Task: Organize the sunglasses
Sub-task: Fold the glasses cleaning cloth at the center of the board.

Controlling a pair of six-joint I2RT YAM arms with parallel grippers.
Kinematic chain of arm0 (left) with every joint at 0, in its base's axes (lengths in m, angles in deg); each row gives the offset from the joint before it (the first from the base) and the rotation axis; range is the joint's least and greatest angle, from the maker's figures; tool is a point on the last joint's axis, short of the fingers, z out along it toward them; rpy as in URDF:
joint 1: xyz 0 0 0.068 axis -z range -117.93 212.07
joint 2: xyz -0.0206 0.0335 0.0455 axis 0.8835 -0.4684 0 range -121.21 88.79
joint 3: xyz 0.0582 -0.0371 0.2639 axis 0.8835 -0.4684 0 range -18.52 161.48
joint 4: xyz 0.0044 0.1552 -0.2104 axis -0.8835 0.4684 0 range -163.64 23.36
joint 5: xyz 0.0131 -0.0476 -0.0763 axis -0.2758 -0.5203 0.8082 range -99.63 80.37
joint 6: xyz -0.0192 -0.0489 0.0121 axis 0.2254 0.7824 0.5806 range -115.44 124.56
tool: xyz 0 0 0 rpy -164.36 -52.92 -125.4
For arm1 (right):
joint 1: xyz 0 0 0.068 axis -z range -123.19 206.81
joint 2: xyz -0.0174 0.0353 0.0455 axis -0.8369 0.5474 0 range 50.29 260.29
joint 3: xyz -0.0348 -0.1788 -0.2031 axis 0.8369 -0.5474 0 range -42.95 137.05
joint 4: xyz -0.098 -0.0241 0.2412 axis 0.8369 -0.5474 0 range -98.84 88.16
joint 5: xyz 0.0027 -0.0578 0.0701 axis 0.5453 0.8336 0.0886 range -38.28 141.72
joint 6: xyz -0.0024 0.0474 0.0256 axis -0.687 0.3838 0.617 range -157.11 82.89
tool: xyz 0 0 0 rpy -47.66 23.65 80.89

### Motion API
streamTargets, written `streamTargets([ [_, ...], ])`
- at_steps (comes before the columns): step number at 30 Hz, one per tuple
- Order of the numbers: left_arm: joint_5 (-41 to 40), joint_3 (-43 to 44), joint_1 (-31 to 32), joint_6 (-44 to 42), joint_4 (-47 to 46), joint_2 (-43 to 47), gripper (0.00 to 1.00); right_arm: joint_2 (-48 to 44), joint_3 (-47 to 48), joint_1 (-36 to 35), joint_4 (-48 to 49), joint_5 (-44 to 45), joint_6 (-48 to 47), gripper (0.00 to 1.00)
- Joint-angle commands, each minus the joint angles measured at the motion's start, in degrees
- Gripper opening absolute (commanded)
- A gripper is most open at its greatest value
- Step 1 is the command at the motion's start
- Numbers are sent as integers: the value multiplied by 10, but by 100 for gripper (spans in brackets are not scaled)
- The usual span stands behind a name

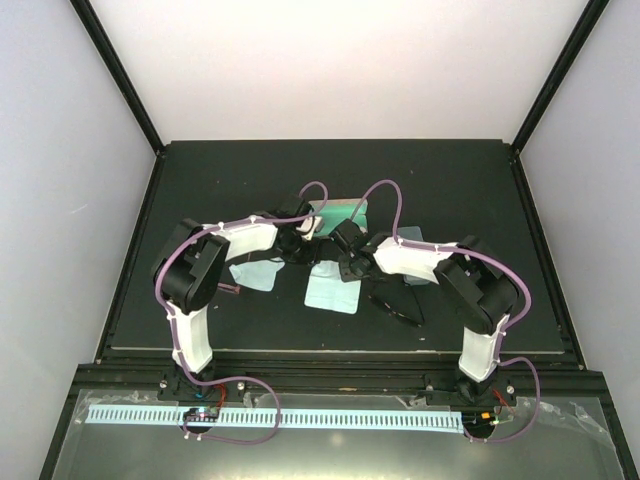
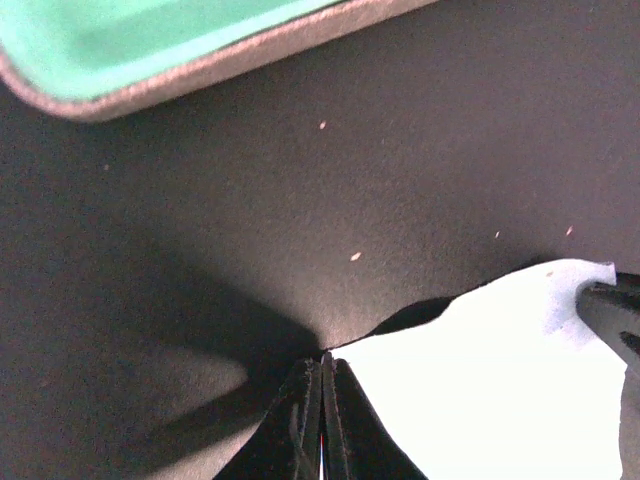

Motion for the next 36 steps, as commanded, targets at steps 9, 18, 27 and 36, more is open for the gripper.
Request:
streamTargets([
  [9, -1, -53, 3, 4, -25, 86, 2, -48, -7, 3, 40, -44, -55, 1],
  [18, 17, -84, 3, 16, -43, 126, 2, -90, -51, 2, 71, -68, -69, 1],
  [27, 59, -135, 4, 23, -56, 159, 1, -122, -110, 2, 104, -134, -82, 1],
  [36, 66, -167, 4, 28, -55, 179, 1, -137, -123, 2, 98, -146, -94, 1],
])
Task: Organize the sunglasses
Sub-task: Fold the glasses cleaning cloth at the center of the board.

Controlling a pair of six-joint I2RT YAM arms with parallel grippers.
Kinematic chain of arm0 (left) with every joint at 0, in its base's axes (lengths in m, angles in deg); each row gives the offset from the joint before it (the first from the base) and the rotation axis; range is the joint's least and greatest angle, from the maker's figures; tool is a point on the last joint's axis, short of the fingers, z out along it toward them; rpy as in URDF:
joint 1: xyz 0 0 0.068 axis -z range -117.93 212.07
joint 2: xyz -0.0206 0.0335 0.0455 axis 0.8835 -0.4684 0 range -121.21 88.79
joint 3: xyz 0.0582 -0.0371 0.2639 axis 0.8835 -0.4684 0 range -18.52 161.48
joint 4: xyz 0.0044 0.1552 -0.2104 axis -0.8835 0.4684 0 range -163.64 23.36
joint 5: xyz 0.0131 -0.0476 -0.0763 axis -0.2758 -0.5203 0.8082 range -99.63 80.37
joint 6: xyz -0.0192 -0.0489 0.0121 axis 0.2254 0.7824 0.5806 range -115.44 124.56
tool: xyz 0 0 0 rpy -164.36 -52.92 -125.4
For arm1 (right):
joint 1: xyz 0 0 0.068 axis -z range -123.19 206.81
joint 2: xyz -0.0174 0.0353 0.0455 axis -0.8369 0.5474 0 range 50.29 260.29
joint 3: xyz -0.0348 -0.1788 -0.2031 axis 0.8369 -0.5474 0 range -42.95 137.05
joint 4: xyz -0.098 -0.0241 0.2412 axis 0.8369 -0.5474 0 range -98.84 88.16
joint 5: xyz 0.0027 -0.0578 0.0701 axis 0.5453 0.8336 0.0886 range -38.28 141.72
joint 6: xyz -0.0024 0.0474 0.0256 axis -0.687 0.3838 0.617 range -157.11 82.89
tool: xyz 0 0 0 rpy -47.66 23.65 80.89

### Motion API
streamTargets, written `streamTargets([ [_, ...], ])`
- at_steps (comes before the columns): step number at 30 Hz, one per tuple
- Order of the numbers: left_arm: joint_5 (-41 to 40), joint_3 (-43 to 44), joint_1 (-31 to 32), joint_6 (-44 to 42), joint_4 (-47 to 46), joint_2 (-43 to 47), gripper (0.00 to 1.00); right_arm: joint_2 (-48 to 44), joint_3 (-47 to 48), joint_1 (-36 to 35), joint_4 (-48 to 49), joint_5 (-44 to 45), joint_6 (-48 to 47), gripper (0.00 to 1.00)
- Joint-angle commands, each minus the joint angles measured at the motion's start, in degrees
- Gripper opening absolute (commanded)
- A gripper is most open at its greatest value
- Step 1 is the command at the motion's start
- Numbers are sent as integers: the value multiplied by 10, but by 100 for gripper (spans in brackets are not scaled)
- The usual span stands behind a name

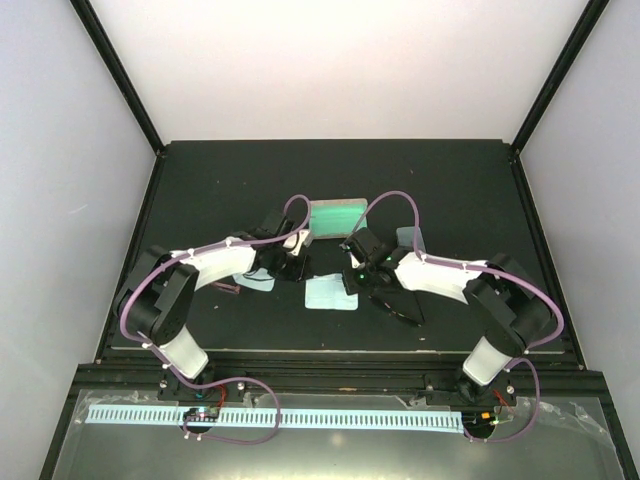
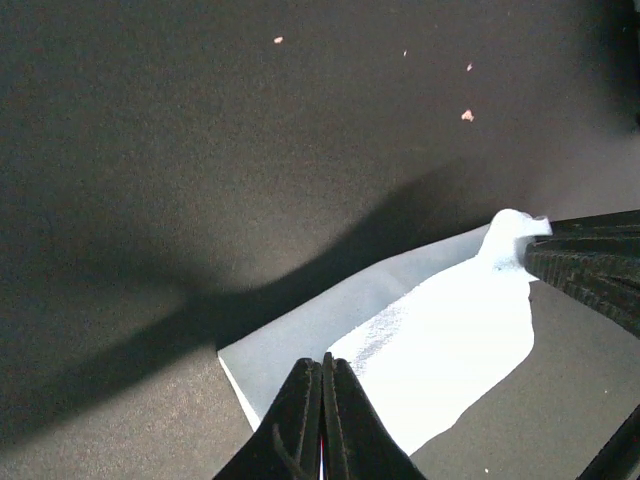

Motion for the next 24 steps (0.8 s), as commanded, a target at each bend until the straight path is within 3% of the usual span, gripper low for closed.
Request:
streamTargets([
  [1, 13, -10, 4, 7, -10, 23, 2, -27, -7, 2, 8, -3, -15, 1],
  [14, -3, -30, 3, 20, -11, 37, 2, -37, -13, 1, 6, 47, -36, 1],
  [24, 7, -33, 3, 20, -14, 30, 2, -40, -21, 1, 10, -6, -30, 1],
])
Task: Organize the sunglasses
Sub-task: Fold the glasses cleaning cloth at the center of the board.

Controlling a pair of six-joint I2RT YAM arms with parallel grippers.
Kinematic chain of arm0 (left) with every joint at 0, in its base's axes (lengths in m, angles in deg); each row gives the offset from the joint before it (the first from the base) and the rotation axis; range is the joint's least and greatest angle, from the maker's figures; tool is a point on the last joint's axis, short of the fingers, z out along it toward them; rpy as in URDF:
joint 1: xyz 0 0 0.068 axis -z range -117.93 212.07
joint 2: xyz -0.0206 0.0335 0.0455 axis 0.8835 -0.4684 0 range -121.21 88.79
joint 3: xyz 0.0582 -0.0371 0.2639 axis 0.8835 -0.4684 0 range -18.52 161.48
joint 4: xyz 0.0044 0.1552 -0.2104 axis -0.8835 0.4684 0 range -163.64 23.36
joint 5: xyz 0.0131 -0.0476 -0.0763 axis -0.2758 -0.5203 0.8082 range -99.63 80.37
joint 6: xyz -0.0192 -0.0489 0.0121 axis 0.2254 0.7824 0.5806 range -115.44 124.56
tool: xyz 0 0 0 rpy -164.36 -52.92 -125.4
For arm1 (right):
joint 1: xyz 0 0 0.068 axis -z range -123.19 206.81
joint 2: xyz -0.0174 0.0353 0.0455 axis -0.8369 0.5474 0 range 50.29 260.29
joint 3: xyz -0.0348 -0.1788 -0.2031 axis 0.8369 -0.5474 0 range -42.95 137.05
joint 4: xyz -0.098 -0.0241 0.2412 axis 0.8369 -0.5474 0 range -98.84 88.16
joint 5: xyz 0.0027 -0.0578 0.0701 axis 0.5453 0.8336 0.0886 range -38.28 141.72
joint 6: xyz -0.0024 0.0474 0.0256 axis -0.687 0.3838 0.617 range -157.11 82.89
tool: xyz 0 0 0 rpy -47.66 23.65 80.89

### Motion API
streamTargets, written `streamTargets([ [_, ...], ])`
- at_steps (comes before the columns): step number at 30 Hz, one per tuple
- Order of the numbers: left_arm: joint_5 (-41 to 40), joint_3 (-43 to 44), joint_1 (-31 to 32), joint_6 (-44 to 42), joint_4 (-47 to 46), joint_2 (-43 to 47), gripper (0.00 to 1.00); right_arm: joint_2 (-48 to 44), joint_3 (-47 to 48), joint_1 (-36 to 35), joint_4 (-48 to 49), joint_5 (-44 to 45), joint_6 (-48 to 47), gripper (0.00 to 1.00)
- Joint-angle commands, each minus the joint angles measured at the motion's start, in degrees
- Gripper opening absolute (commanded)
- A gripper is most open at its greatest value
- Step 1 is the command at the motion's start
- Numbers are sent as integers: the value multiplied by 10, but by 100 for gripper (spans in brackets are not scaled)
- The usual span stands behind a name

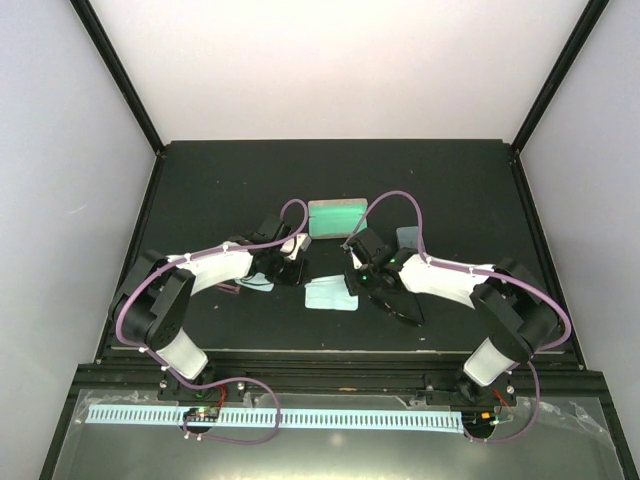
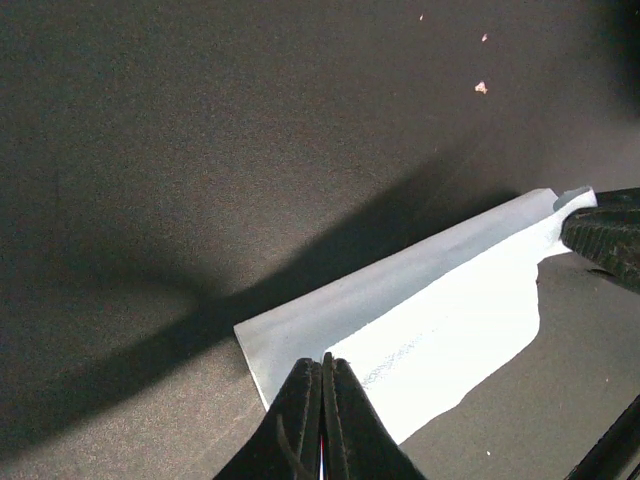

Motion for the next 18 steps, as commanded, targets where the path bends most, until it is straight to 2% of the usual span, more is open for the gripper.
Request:
streamTargets([
  [1, 6, -1, 3, 5, -7, 7, 1, -14, -9, 0, 9, -22, 0, 1],
  [18, 14, -14, 8, 0, 0, 0, 2, -2, -12, -15, -14, -15, -8, 2],
])
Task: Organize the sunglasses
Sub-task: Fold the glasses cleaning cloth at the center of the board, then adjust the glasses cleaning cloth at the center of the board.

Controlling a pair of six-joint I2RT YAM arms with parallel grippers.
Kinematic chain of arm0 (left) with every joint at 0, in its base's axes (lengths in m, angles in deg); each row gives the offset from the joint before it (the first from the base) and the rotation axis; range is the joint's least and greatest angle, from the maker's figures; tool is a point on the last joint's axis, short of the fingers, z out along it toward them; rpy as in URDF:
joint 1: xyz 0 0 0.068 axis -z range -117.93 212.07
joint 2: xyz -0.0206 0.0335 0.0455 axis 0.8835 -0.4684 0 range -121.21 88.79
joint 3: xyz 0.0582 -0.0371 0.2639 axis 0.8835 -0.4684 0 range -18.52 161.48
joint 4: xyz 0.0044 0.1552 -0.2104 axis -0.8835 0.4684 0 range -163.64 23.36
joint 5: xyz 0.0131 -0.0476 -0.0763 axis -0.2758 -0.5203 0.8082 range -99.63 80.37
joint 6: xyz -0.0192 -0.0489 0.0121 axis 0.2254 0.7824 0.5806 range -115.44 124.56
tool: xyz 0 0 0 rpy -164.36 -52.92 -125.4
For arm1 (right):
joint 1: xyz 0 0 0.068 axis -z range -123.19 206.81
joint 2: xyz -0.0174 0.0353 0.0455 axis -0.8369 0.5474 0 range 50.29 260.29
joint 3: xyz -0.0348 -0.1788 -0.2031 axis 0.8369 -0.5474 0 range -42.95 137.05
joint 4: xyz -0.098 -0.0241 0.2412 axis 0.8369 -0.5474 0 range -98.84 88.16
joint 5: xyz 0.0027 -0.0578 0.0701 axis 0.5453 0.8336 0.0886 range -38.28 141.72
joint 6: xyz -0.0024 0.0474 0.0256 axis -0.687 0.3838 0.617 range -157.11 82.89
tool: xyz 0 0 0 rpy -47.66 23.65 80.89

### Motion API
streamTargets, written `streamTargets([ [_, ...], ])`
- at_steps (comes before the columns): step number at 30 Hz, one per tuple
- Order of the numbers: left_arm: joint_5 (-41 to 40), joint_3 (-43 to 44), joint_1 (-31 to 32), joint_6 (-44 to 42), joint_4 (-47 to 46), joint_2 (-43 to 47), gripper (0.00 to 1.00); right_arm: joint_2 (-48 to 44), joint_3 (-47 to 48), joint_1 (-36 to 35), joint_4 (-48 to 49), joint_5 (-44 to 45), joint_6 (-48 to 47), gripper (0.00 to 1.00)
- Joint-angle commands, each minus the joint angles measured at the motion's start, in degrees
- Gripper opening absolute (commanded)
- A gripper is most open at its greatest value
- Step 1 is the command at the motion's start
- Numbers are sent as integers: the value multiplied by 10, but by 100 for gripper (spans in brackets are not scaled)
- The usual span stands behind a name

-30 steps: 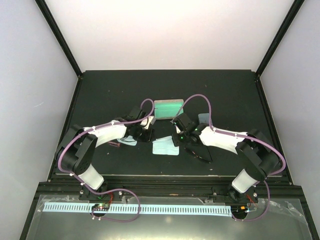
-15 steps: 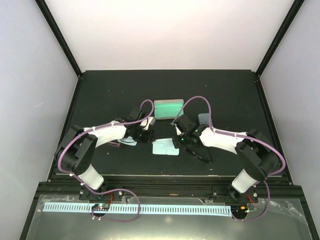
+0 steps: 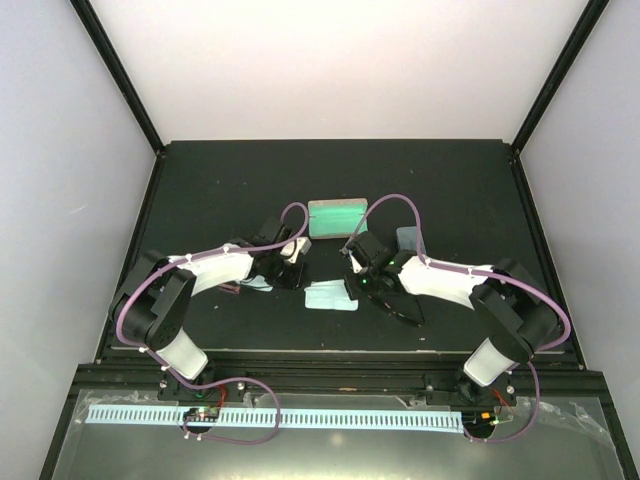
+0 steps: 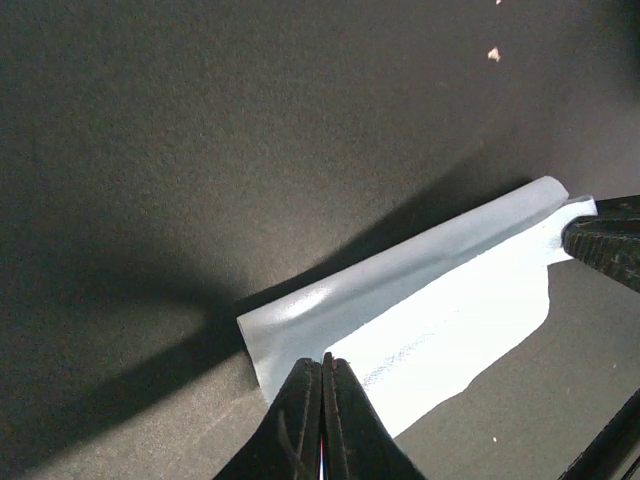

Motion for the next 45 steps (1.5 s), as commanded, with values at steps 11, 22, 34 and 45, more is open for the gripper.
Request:
streamTargets([
  [11, 28, -18, 7, 5, 0, -2, 2, 3, -5, -15, -20, 7, -13, 8],
  [22, 66, -48, 8, 17, 8, 55, 27, -71, -36, -17, -18, -53, -16, 29],
  [34, 48, -4, 8, 52, -47, 11, 22, 8, 46, -36, -3, 13, 36, 26],
  [45, 6, 6, 9, 55, -54, -55, 9, 85, 86, -54, 23, 18, 64, 20],
])
